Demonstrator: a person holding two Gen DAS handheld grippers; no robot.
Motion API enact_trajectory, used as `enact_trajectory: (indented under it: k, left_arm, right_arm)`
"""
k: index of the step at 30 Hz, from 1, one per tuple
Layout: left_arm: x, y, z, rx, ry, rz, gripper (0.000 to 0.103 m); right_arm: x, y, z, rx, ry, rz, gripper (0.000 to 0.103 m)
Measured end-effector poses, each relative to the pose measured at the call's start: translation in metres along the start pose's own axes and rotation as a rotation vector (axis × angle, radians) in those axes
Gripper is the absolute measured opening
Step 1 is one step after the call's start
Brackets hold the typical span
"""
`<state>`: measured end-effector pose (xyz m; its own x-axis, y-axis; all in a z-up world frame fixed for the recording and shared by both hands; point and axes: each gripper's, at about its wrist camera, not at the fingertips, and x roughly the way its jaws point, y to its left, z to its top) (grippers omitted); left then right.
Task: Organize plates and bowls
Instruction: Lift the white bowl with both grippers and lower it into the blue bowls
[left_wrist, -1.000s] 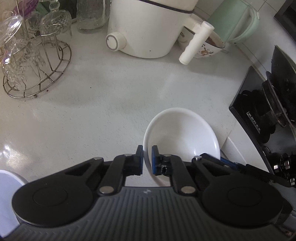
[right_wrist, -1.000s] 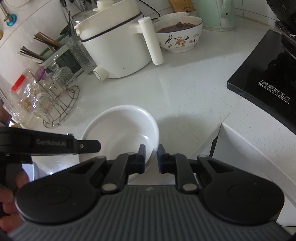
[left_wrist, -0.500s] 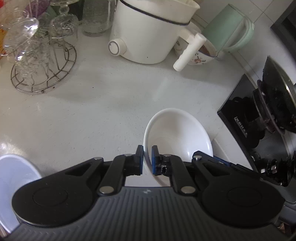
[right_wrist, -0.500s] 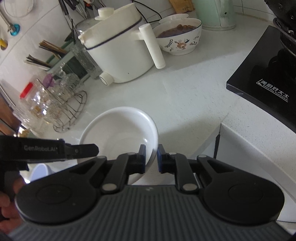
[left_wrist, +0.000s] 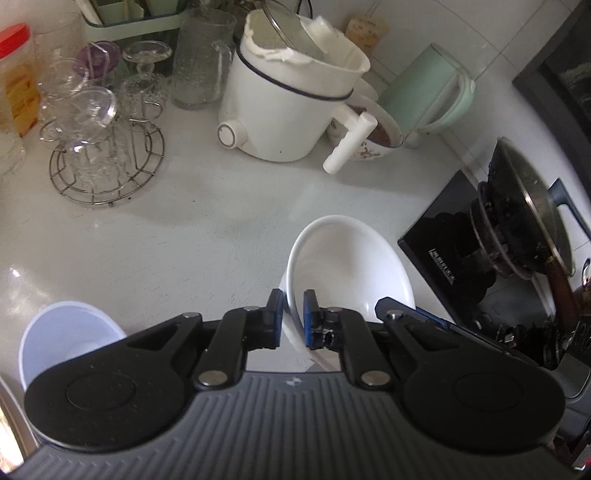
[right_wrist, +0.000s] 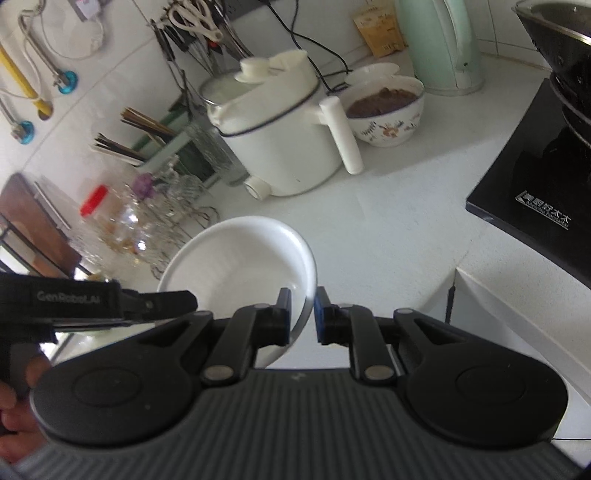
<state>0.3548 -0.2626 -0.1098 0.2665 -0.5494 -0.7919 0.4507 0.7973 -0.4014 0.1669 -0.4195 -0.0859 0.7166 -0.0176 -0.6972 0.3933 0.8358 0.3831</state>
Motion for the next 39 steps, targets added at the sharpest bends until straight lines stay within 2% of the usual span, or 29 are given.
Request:
enact_trajectory:
  k: [6,16,20,29,32,39]
  left_arm:
    - [-0.031,0.010,-0.004,-0.046,-0.010,-0.015,0.012]
    - [-0.065,0.041,-0.016,-0.132,-0.042,0.014,0.012]
    - [-0.082,0.056,-0.022,-0.169,-0.076,0.041,0.012]
    - [-0.118,0.110,-0.038,-0.264,-0.122,0.057,0.012]
    - [-0.124,0.127,-0.041,-0.289,-0.116,0.070,0.012]
    - [-0.125,0.165,-0.044,-0.311,-0.072,0.084,0.012]
  right_arm:
    - [-0.014,0.014,0.005,-0.006,-0.008,0.046,0.016]
    - [-0.023,0.058,-0.002,-0.106,0.022,0.080,0.016]
    - [-0.018,0.075,-0.004,-0.102,0.039,0.092,0.016]
    - [-0.006,0.125,-0.017,-0.145,0.058,0.128,0.016]
    - [-0.002,0.144,-0.025,-0.195,0.061,0.120,0.017]
    - [0.018,0.172,-0.038,-0.199,0.099,0.118,0.017]
